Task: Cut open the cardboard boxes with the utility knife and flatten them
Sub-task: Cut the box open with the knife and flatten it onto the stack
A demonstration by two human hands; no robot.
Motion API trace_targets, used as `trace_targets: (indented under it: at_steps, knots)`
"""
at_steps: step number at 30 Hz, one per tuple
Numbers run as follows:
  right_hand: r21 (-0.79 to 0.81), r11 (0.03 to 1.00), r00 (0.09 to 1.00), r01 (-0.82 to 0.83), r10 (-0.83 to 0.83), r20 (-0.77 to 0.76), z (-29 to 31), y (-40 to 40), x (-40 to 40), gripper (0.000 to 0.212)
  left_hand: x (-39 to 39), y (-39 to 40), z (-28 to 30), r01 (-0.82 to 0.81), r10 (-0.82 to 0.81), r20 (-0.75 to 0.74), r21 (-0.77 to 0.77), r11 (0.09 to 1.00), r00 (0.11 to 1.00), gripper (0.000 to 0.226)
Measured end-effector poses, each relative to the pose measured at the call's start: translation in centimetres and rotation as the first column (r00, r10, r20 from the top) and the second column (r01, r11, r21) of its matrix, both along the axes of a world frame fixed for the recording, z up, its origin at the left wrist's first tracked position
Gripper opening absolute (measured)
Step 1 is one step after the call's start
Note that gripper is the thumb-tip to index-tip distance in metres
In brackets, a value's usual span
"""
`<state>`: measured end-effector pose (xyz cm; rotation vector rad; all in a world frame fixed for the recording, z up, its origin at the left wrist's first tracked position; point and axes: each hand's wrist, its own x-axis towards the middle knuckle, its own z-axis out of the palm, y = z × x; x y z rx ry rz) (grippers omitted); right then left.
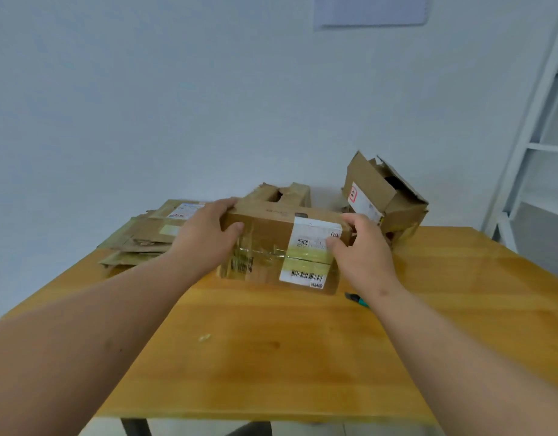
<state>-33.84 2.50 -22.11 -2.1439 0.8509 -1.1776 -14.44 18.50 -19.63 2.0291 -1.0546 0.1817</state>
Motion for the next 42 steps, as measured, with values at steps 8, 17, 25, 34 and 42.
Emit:
trace_targets:
  at_steps: [8, 17, 25, 34, 42]
  knots:
    - [0.026, 0.999, 0.986, -0.044, 0.047, -0.157, -4.8, 1.6, -2.4, 0.033, -0.8, 2.2, -5.8, -0.029, 0.005, 0.065, 0.382, 0.924, 0.998, 0.046]
    - [0.064, 0.996, 0.972, -0.065, 0.078, -0.221, -4.9, -0.1, -2.4, 0.048, -1.6, 0.1, -4.7, -0.048, -0.174, 0.405, 0.483, 0.874, 0.898, 0.069]
    - [0.071, 0.991, 0.946, 0.110, -0.082, -0.314, -6.5, -1.5, -3.6, 0.046, -1.2, -1.8, -4.3, 0.038, -0.323, 0.308, 0.668, 0.743, 0.895, 0.062]
    - [-0.138, 0.951, 0.495, 0.278, -0.265, -0.828, -9.6, -3.5, -5.8, 0.043, -1.5, -3.3, -2.0, 0.140, -0.387, 0.140, 0.780, 0.610, 0.911, 0.050]
    - [-0.151, 0.936, 0.490, 0.318, -0.299, -0.819, -9.9, -4.9, -6.9, 0.032, -3.7, -5.0, -2.8, 0.062, -0.312, 0.213, 0.729, 0.681, 0.926, 0.076]
